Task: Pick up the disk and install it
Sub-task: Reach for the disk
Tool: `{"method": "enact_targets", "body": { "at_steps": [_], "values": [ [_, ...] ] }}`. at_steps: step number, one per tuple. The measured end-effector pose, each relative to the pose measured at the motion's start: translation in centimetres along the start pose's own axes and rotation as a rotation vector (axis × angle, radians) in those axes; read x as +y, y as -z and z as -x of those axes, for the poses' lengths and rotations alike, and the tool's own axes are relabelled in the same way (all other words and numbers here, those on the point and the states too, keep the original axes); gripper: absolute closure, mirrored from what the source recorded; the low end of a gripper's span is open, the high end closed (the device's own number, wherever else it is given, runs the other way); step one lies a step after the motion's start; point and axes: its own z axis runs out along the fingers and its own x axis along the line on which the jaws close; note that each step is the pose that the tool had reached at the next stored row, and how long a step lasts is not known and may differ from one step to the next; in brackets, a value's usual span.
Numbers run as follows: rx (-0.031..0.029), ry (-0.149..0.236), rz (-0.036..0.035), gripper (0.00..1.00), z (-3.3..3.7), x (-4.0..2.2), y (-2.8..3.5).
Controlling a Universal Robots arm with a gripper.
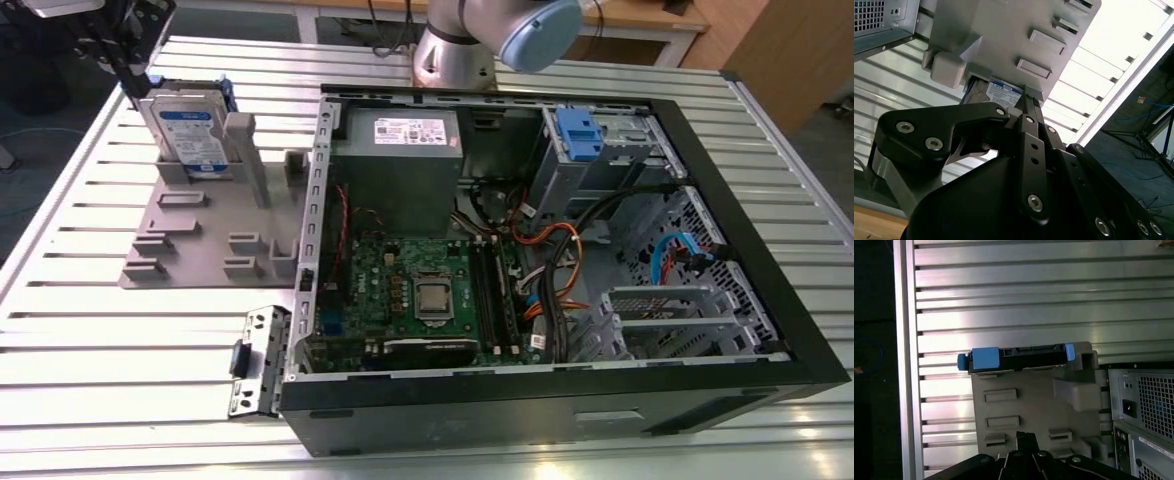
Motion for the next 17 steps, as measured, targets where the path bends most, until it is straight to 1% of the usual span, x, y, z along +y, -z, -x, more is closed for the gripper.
{"method": "enact_targets", "body": {
  "at_steps": [12, 14, 16, 17],
  "values": [
    [-0.0001, 0.0, 0.0001, 0.9, -1.62, 0.26, -0.19],
    [0.0002, 0.0, -0.0002, 0.9, -1.88, 0.58, -0.25],
    [0.0, 0.0, -0.0005, 0.9, -2.15, 1.11, -0.33],
    [0.0001, 0.0, -0.0011, 0.9, -2.25, 1.47, -0.35]
  ]
}}
